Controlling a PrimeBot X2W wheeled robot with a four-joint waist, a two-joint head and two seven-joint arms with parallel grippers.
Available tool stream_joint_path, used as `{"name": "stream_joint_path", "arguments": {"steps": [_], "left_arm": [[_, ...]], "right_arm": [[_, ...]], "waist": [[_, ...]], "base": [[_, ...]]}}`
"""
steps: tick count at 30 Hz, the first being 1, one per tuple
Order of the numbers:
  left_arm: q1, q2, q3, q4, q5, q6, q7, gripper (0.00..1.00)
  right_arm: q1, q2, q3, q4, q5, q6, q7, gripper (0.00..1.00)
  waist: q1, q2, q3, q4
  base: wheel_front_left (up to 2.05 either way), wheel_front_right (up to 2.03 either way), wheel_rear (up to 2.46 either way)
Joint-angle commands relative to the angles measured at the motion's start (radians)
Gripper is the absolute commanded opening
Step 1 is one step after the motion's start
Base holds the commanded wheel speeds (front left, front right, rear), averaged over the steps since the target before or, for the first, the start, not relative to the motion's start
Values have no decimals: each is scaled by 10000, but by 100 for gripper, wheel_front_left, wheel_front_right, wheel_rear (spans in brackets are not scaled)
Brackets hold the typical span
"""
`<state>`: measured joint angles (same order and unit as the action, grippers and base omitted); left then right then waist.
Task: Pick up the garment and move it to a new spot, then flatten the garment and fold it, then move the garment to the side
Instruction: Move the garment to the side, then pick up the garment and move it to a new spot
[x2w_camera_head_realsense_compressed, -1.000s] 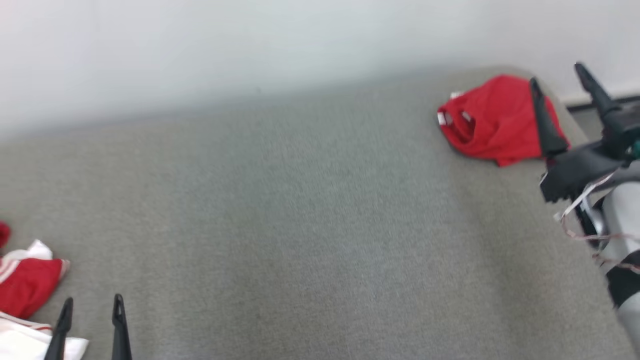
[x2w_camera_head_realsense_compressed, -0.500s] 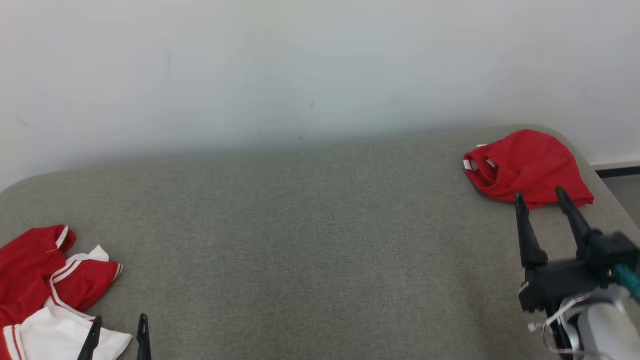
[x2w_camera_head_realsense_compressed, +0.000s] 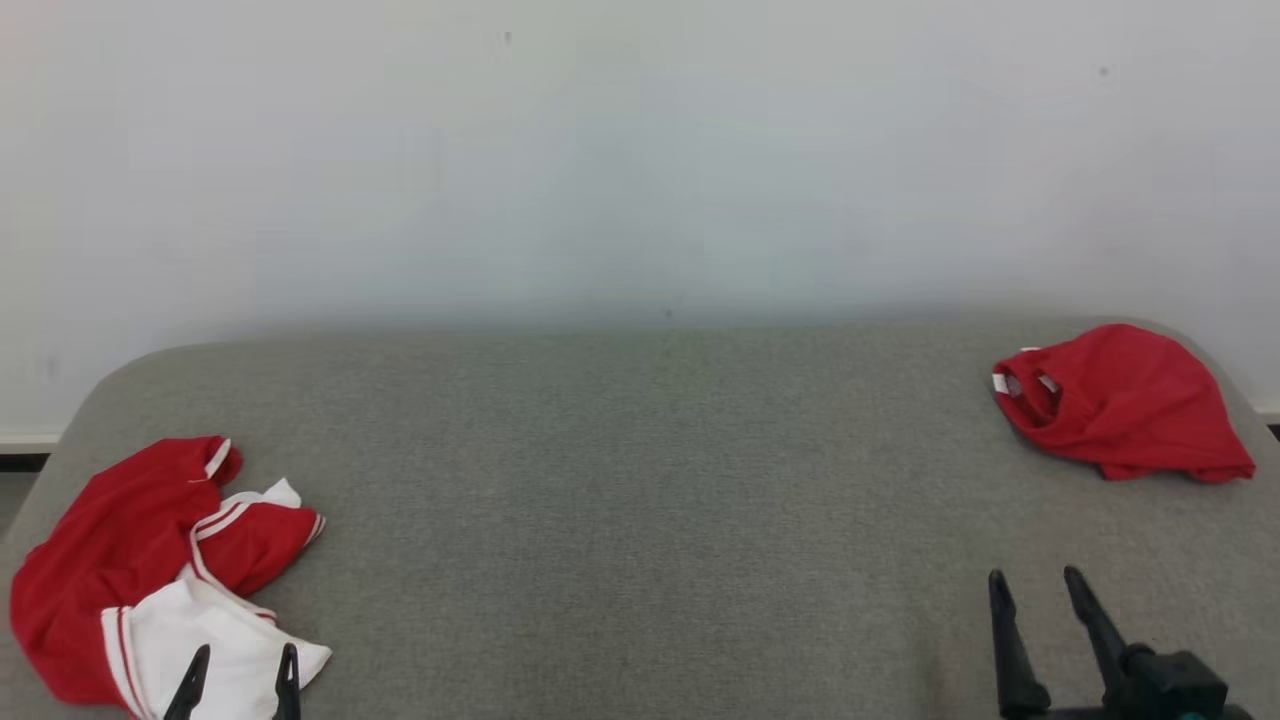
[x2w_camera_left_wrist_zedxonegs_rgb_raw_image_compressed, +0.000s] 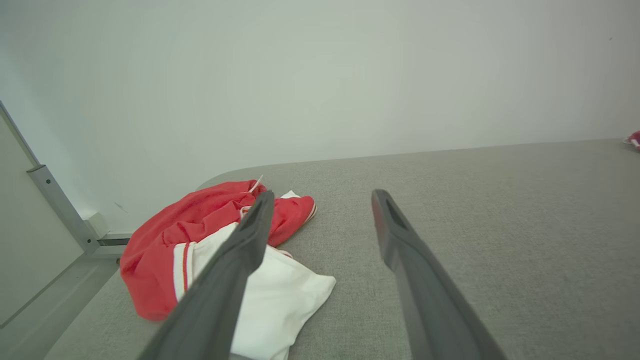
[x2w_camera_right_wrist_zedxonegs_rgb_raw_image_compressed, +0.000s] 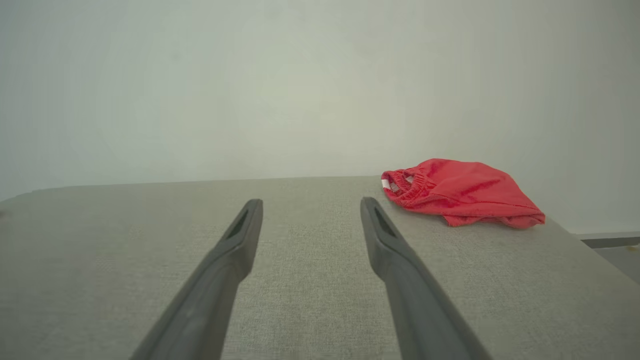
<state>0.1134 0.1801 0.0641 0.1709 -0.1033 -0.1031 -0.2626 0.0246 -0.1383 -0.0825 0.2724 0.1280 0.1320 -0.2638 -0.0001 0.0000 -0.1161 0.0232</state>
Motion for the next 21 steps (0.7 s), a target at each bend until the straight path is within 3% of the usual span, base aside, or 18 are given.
{"name": "stream_joint_path", "arguments": {"steps": [1,21], "left_arm": [[-135,69,-8,79,-48,2,-31,100],[-980,250,-338,732,-362,-191,-31,100]], "right_arm": [[141,94,25,-7,-62,-24,-6,100],[-27,622,143,416,-342,-24,-4,100]], "waist": [[1,0,-104,246],[1,0,46,551]], "base": [[0,0,0],[0,0,0]]}}
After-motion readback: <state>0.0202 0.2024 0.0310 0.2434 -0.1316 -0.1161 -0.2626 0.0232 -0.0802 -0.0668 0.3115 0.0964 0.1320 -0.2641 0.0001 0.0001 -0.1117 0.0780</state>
